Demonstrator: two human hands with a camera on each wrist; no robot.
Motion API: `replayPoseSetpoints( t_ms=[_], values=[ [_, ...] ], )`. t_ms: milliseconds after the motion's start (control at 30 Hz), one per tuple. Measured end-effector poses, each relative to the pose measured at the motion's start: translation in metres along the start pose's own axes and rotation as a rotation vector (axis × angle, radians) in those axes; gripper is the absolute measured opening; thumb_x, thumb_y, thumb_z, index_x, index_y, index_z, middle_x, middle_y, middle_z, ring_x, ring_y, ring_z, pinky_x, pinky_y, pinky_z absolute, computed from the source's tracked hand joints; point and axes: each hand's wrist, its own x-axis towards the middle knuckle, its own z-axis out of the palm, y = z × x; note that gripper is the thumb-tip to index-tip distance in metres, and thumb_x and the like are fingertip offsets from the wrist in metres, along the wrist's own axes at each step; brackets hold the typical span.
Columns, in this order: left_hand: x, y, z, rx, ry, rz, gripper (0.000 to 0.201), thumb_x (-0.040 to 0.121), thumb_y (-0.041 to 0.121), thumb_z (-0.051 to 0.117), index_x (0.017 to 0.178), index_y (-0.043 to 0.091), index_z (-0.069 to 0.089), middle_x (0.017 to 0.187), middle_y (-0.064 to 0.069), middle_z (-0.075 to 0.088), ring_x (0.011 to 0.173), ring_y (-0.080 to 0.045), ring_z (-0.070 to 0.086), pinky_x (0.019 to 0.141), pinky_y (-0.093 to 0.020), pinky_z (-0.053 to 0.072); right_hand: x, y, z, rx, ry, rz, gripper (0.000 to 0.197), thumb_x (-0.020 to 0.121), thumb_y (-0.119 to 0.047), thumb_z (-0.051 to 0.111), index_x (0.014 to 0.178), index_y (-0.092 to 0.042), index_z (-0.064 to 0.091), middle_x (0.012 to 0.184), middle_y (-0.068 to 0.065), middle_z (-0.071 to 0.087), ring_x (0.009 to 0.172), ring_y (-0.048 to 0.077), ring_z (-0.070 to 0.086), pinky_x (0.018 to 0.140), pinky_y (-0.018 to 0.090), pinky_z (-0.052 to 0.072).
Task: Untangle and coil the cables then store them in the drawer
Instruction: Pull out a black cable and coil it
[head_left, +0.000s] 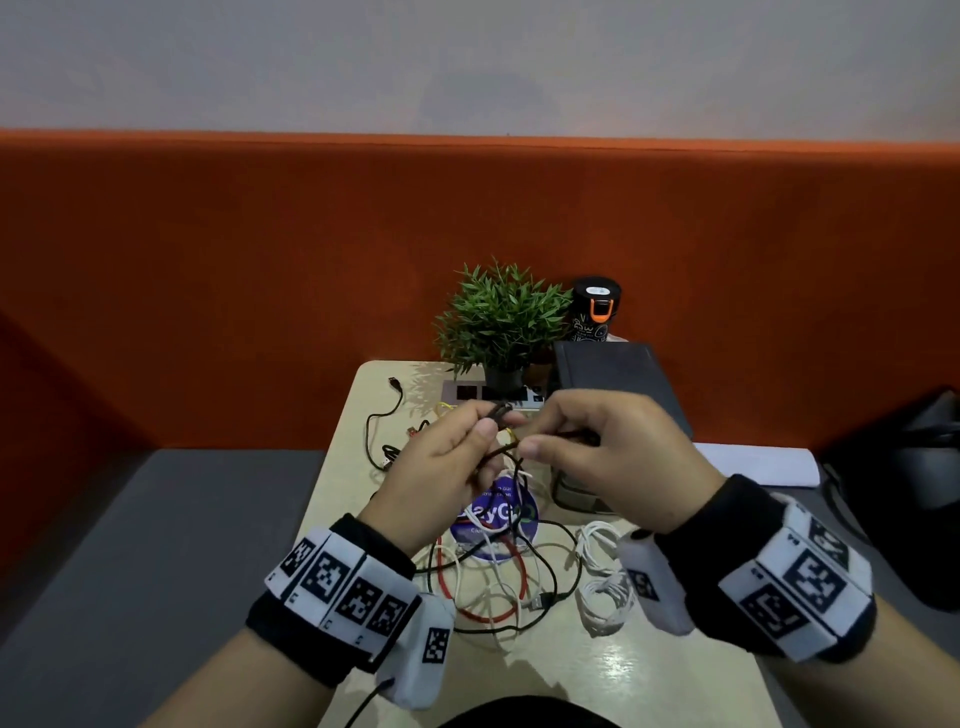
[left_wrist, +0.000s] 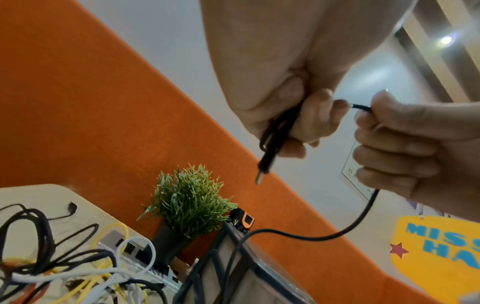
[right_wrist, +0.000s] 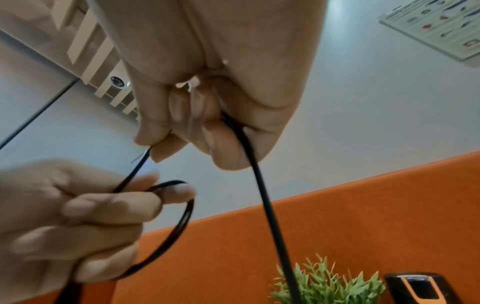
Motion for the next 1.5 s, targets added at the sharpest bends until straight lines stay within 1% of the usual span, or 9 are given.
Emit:
replayPoseSetpoints(
  t_ms=[233,367,500,767,900,1033,1133,1267,1500],
  values=[
    [-0.004,0.005,0.004,-0.194,-0.177,0.016,0.028,0.100,0.020,0.038,0.102,0.000,0.058,0.048,0.008,0.034,0.044,-0.005,0.027,0.045,-0.014,0.026,0.010,0.018,-0.014,0.150,0.215,-0.006,0.020,0.088,-0.014,0.065,0.083,-0.033,0.068,0.085,-0.010,0.067,0.079,-0.002,0.058,0.068,0.008,0.040],
    [-0.003,0.012,0.005,-0.356,-0.203,0.043,0.031,0.092,0.023,0.042,0.102,0.003,0.062,0.050,0.004,0.032,0.045,-0.009,0.028,0.047,-0.018,0.025,0.013,0.025,0.007,0.416,0.256,0.103,0.024,0.092,-0.010,0.059,0.085,-0.028,0.073,0.062,-0.015,0.060,0.054,0.000,0.052,0.052,0.013,0.039],
    [0.000,0.021,0.002,-0.479,-0.219,0.075,0.034,0.091,0.019,0.042,0.117,0.002,0.057,0.055,0.001,0.042,0.047,-0.009,0.034,0.051,-0.022,0.021,0.007,0.030,0.044,0.595,0.123,0.245,0.037,0.097,-0.013,0.050,0.078,-0.038,0.071,0.056,0.001,0.057,0.040,0.015,0.047,0.041,0.024,0.038],
    [0.002,0.023,-0.001,-0.565,-0.018,0.152,0.036,0.093,0.019,0.036,0.123,0.004,0.050,0.070,-0.005,0.061,0.059,-0.018,0.058,0.061,-0.026,0.051,-0.010,0.024,0.077,0.624,-0.165,0.295,0.027,0.100,-0.011,0.043,0.081,-0.020,0.059,0.059,0.003,0.059,0.041,0.015,0.050,0.049,0.028,0.040],
    [0.008,0.015,-0.006,-0.361,0.103,0.203,0.029,0.099,0.013,0.031,0.122,0.006,0.047,0.075,-0.005,0.066,0.072,-0.021,0.065,0.077,-0.027,0.052,-0.020,0.021,0.078,0.504,-0.274,0.265,0.023,0.101,-0.017,0.043,0.113,-0.015,0.062,0.050,-0.007,0.049,0.039,0.008,0.042,0.044,0.021,0.036],
    [0.011,0.006,-0.012,-0.040,0.110,0.203,0.025,0.101,0.007,0.032,0.122,0.008,0.047,0.073,-0.004,0.064,0.066,-0.018,0.063,0.069,-0.023,0.050,-0.018,0.015,0.061,0.384,-0.177,0.199,0.016,0.097,-0.022,0.053,0.098,-0.020,0.069,0.056,-0.020,0.059,0.054,-0.005,0.052,0.056,0.016,0.040],
    [0.011,-0.003,-0.015,0.151,0.087,0.143,0.024,0.101,0.008,0.038,0.118,0.016,0.051,0.070,0.000,0.060,0.063,-0.011,0.058,0.063,-0.021,0.048,-0.013,0.014,0.044,0.384,-0.060,0.137,0.009,0.089,-0.022,0.064,0.082,-0.020,0.069,0.070,-0.003,0.065,0.068,0.005,0.056,0.067,0.031,0.047],
    [0.005,-0.009,-0.013,0.077,-0.016,0.001,0.024,0.101,0.012,0.038,0.112,0.022,0.057,0.064,0.000,0.046,0.055,-0.008,0.047,0.051,-0.023,0.039,-0.002,0.014,0.018,0.351,0.099,0.088,0.015,0.089,-0.019,0.063,0.076,-0.023,0.067,0.061,-0.010,0.058,0.057,0.000,0.048,0.056,0.017,0.037],
    [-0.003,0.000,-0.001,-0.160,-0.198,0.054,0.032,0.091,0.026,0.042,0.102,0.001,0.059,0.051,0.010,0.037,0.045,-0.006,0.029,0.046,-0.017,0.026,0.011,0.014,0.008,0.338,0.253,-0.013,0.013,0.090,-0.013,0.061,0.083,-0.021,0.069,0.076,-0.014,0.066,0.073,-0.002,0.058,0.066,0.010,0.042]
  ],
)
